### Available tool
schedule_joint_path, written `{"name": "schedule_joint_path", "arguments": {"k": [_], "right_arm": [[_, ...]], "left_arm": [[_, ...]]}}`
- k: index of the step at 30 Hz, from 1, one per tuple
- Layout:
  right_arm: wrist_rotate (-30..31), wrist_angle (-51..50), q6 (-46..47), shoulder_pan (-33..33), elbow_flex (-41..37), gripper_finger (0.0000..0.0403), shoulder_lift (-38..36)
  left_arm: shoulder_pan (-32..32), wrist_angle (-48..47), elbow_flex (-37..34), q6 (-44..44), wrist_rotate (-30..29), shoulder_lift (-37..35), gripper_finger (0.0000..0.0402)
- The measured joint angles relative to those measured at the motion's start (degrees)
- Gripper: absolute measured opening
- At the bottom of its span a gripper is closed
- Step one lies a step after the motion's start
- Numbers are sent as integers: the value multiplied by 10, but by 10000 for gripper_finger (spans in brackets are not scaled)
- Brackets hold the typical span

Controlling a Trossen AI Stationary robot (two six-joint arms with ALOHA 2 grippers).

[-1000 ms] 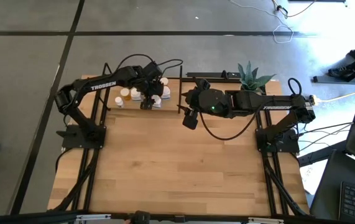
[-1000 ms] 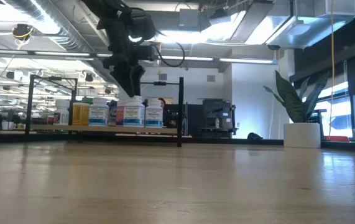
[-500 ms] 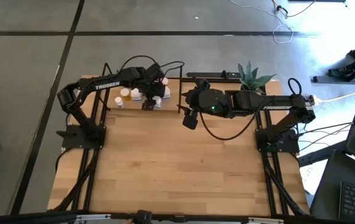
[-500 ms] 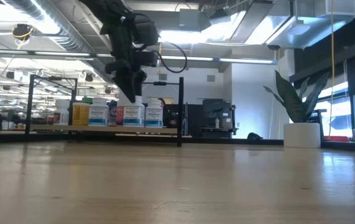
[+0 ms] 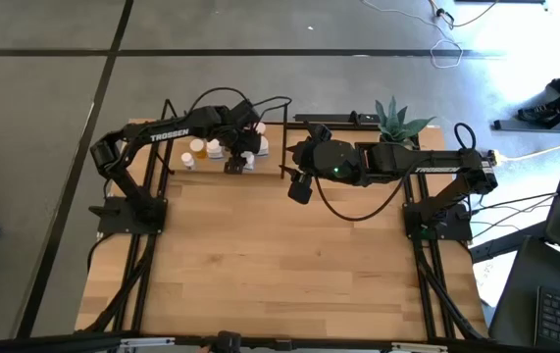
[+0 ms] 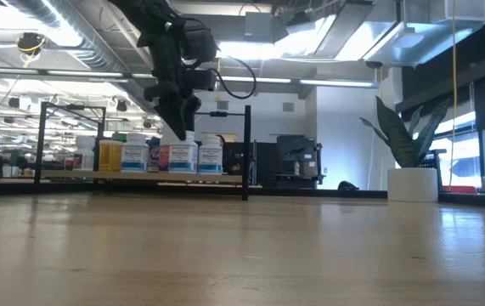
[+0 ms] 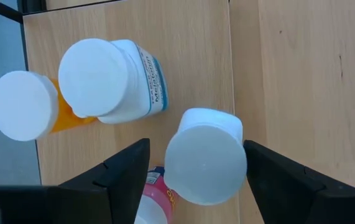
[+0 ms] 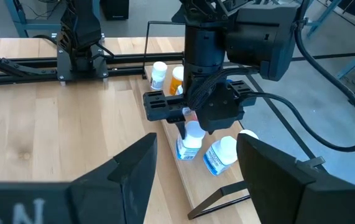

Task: Pick and place medicine bottles onto shelf by color
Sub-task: Adjust the white pill bottle on the shelf

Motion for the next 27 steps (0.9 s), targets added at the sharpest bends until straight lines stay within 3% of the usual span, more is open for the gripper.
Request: {"name": "schedule_joint_path", "arguments": {"k": [15,27], "right_arm": [[0,0,0,0,0,223,0],[0,0,0,0,0,223,0]], "left_arm": [[0,1,0,-5,0,0,204],[-21,14,0,-53,4,0,203]]}}
